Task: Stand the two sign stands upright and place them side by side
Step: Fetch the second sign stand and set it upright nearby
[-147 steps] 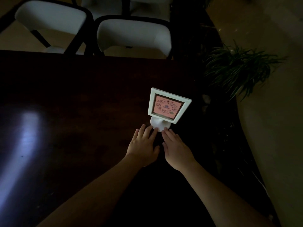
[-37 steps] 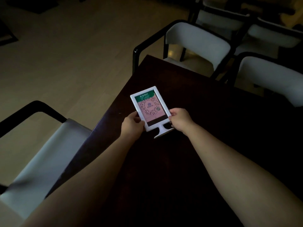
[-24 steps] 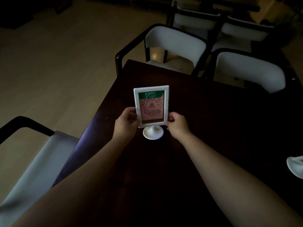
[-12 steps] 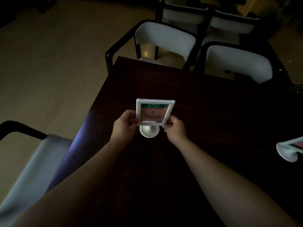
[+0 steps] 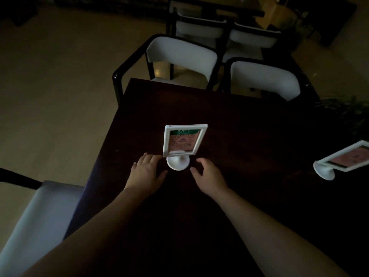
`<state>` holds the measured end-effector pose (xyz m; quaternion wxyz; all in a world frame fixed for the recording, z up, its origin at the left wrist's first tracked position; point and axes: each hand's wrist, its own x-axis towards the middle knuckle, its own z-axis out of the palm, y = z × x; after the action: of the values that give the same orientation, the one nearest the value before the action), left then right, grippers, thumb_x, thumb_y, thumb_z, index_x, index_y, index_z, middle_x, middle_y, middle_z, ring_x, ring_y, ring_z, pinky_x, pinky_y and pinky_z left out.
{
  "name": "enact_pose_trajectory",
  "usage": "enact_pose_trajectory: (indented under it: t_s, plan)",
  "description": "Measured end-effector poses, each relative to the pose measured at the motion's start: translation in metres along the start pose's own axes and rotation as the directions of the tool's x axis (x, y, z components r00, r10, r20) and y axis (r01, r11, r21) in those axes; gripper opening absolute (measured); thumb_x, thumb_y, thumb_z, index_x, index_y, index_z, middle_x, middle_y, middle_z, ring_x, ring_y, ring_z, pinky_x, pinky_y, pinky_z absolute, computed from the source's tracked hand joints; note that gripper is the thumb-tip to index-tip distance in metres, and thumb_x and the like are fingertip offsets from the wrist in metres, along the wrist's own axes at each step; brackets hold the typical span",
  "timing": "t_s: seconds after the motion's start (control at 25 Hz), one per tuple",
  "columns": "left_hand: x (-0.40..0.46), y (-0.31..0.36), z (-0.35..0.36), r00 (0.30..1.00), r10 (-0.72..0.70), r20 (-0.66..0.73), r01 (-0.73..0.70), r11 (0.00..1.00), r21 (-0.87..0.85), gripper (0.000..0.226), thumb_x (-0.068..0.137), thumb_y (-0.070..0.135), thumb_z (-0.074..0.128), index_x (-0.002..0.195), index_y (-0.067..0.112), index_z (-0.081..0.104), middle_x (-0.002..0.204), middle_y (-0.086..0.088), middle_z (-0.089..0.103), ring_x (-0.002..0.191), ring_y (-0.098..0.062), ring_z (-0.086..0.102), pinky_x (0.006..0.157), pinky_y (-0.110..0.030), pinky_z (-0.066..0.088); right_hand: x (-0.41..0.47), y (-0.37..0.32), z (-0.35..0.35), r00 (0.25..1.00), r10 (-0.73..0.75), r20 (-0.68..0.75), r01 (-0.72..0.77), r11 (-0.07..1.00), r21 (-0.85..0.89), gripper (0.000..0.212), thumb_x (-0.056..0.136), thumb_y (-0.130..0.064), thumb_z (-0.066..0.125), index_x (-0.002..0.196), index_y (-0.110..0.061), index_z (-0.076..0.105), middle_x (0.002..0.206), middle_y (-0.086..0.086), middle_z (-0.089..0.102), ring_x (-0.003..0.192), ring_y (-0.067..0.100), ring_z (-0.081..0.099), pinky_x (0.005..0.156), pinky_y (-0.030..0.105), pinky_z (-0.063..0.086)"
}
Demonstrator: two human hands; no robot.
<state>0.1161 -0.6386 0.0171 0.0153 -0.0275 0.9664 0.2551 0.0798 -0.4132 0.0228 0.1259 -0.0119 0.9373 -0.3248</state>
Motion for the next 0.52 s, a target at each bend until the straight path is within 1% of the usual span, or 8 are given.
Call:
enact_pose_trajectory:
  t_s: [0.08,0.16,0.24,0.32,0.4,0.52]
  plan:
    - [-0.004,0.001,0.002,0.997,0.047,0.066,-0.054,0.993,0.102,0.071,0.089,0.053,0.057,0.15,0.026,0.03,0.157,-0.004,0.033,0.15,-0.029,0.01,0.114,-0.061,0.016,-0.013,-0.002,0.003,0.996,-0.062,0.06,0.071,0.986,-0.151,0.063,0.096,-0.05,0.049,0.149,-0.019,0.037,0.16,0.005,0.029,0.147,0.022,0.023,0.113,0.039,0.027]
    - [-0.007,0.004,0.007,0.988,0.103,0.116,-0.122,0.978,0.171,0.08,0.089,0.061,0.049,0.154,0.025,0.019,0.162,-0.003,0.021,0.15,-0.028,-0.002,0.116,-0.062,0.009,-0.023,-0.007,0.006,0.988,-0.101,0.114,0.129,0.952,-0.278,0.071,0.096,-0.056,0.041,0.154,-0.018,0.025,0.164,0.006,0.016,0.15,0.022,0.008,0.118,0.042,0.014]
    - [-0.009,0.008,0.01,0.977,0.13,0.169,-0.167,0.96,0.225,0.088,0.087,0.069,0.041,0.156,0.024,0.011,0.165,-0.004,0.011,0.15,-0.029,-0.007,0.116,-0.062,0.007,-0.029,-0.012,0.009,0.982,-0.109,0.156,0.159,0.923,-0.352,0.077,0.095,-0.063,0.032,0.156,-0.017,0.015,0.166,0.006,0.007,0.151,0.022,0.0,0.119,0.043,0.006]
    - [-0.008,0.01,0.014,0.972,0.117,0.205,-0.17,0.948,0.267,0.092,0.086,0.074,0.033,0.157,0.023,0.006,0.165,-0.006,0.005,0.15,-0.03,-0.01,0.116,-0.061,0.004,-0.031,-0.016,0.014,0.976,-0.103,0.192,0.171,0.908,-0.383,0.082,0.094,-0.068,0.024,0.157,-0.018,0.009,0.166,0.006,0.002,0.151,0.02,-0.005,0.119,0.042,0.001]
    - [-0.006,0.012,0.019,0.969,0.099,0.228,-0.166,0.94,0.297,0.091,0.086,0.073,0.028,0.157,0.022,0.003,0.165,-0.007,0.006,0.15,-0.031,-0.009,0.118,-0.059,0.004,-0.03,-0.019,0.02,0.972,-0.086,0.219,0.167,0.907,-0.387,0.085,0.093,-0.07,0.02,0.157,-0.017,0.005,0.166,0.005,-0.002,0.15,0.019,-0.008,0.119,0.041,-0.002]
    - [0.0,0.014,0.027,0.961,0.097,0.259,-0.18,0.931,0.317,0.088,0.087,0.066,0.032,0.157,0.022,0.003,0.165,-0.006,0.007,0.15,-0.03,-0.008,0.118,-0.058,0.005,-0.023,-0.022,0.028,0.965,-0.055,0.258,0.15,0.919,-0.364,0.087,0.091,-0.072,0.018,0.157,-0.016,0.003,0.166,0.004,-0.005,0.15,0.017,-0.011,0.12,0.041,-0.003]
